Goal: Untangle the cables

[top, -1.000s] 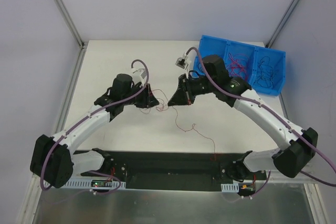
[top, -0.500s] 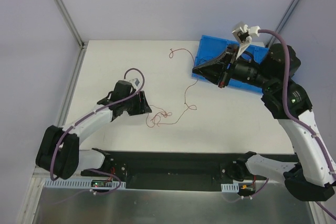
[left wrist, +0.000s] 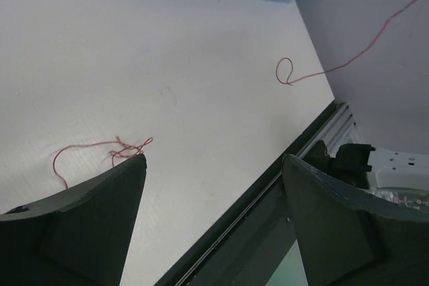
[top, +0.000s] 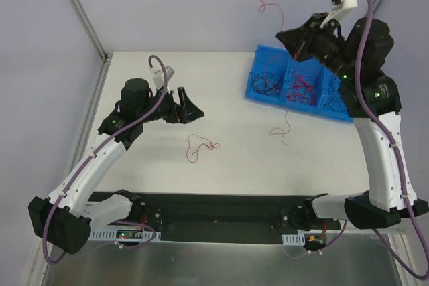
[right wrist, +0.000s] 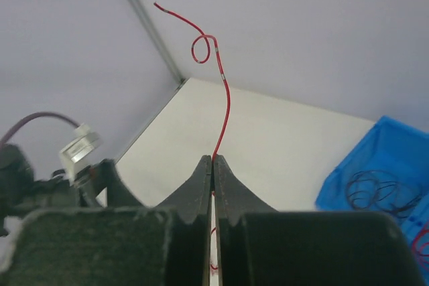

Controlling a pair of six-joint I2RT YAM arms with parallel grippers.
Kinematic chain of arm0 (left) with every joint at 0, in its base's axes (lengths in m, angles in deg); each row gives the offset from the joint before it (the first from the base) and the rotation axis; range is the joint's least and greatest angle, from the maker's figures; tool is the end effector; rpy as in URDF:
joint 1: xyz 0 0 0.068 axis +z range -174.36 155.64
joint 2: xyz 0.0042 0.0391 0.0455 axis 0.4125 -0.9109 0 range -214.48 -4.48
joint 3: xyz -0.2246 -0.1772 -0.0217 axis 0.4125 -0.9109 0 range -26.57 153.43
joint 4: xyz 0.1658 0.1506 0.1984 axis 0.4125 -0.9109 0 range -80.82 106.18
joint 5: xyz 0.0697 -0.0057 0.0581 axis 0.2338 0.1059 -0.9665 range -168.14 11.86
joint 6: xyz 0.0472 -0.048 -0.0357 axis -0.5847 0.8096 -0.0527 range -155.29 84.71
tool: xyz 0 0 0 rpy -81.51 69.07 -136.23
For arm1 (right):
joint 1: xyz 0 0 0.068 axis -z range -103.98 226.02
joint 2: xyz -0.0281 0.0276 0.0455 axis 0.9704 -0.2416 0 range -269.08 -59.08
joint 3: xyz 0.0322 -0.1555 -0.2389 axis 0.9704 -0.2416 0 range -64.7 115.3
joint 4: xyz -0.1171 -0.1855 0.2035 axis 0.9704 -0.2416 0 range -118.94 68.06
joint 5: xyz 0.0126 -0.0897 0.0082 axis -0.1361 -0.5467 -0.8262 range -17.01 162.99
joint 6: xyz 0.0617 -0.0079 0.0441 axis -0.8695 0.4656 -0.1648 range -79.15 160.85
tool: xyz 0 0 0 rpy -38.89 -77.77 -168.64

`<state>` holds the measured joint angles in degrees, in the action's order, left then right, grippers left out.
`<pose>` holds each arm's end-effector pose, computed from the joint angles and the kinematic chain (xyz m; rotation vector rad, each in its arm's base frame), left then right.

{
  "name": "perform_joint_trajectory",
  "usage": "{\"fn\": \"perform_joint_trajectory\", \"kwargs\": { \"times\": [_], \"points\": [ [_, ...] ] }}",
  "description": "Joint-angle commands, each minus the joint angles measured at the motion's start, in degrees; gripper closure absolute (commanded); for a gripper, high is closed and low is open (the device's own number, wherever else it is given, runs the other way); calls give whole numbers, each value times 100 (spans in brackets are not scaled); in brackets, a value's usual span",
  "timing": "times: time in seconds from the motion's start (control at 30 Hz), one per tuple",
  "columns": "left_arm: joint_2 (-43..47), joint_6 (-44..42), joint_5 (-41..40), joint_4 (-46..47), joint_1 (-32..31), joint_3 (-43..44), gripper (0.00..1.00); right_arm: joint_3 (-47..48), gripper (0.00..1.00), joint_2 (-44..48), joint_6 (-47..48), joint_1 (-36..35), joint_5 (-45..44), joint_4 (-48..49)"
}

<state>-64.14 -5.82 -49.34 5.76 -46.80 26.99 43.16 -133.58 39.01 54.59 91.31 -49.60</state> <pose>0.2601 -0.1411 0.3462 0.2513 1.9523 -1.0780 0.2582 0.1231 0.6021 -0.5111 1.4123 0.5631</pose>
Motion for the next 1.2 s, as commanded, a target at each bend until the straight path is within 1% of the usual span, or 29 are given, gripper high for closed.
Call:
{"fn": "perform_joint_trajectory", "kwargs": {
  "times": [0.0,0.1,0.2,0.23,0.43,0.47,0.5,0.7,0.87,0.97,1.03,1.1,1.17],
  "points": [
    [-247,-582,749,-496,20,1084,18,841,100,-196,482,314,-1021,59],
    [-414,-934,742,-645,20,1437,17,1272,100,-450,904,472,-1541,59],
    [-529,-1267,601,-707,20,1491,17,1650,100,-758,1256,675,-1797,190],
    [-590,-1364,566,-725,20,1465,16,1756,100,-837,1292,754,-2006,269],
    [-933,-1594,601,-725,99,1298,17,2476,100,-1628,1064,1377,-1894,832],
    [-1012,-1568,653,-725,160,1280,17,2590,100,-1751,950,1474,-1894,937],
    [-1091,-1489,793,-699,239,1254,18,2670,100,-1891,836,1597,-1685,1051],
    [-1601,-708,1891,-190,889,1052,23,3092,100,-2603,221,2265,-1306,1711],
    [-1724,-390,2235,109,1197,875,22,2795,100,-2894,-403,2836,-1016,2159],
    [-1751,-337,2297,171,1250,849,22,2531,100,-3070,-317,2978,-814,2282],
    [-1769,-311,2332,189,1285,823,23,2268,100,-3149,-72,2996,-638,2335],
    [-1760,-293,2350,224,1312,805,23,1803,100,-3159,149,2996,-427,2484],
    [-1751,-276,2367,250,1329,796,23,1066,100,-3045,150,2996,-409,2738]
  ]
}}
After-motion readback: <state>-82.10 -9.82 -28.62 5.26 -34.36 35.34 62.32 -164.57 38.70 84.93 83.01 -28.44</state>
